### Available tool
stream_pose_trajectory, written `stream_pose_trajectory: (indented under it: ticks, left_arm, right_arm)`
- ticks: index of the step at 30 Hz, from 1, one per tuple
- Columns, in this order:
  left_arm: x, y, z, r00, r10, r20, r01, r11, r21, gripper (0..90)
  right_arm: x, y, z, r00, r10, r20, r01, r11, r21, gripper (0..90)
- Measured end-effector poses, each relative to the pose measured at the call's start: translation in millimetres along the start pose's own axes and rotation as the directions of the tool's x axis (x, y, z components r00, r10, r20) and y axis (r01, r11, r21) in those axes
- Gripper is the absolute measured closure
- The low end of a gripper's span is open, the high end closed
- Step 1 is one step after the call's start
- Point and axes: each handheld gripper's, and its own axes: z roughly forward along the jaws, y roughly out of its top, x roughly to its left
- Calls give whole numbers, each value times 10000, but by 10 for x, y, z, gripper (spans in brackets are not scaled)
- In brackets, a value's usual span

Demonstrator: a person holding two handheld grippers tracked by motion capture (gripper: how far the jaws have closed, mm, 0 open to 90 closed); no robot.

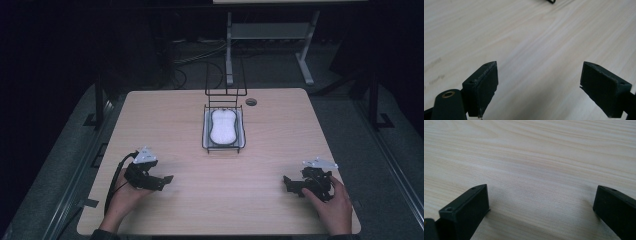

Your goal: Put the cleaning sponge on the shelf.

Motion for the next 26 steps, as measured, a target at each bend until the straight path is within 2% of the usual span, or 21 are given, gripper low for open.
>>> stream_pose_trajectory:
  ticks: [7, 12, 15, 18, 25, 26]
  left_arm:
    - [-59, -221, -34, 9992, 185, -346, -175, 9994, 285, 140]
    - [-65, -322, -51, 9994, 125, -331, -117, 9996, 256, 136]
    - [-76, -390, -42, 9991, 297, -297, -286, 9989, 380, 131]
    - [-77, -431, -12, 9996, 219, -200, -210, 9987, 471, 130]
    - [-62, -533, -14, 9996, 269, -117, -272, 9991, -310, 128]
    - [-62, -533, -14, 9996, 269, -117, -272, 9991, -310, 128]
  right_arm:
    - [0, 0, 0, 10000, -2, -2, 2, 10000, 1, 0]
    - [0, 0, 0, 10000, -4, -1, 4, 10000, 0, 0]
    - [0, 0, 0, 10000, -1, 0, 1, 10000, 0, 0]
    - [0, 0, 0, 10000, 0, -1, 0, 10000, 0, 0]
    - [-1, 0, 0, 10000, -3, -2, 3, 10000, 1, 0]
    - [-1, 0, 0, 10000, -3, -2, 3, 10000, 1, 0]
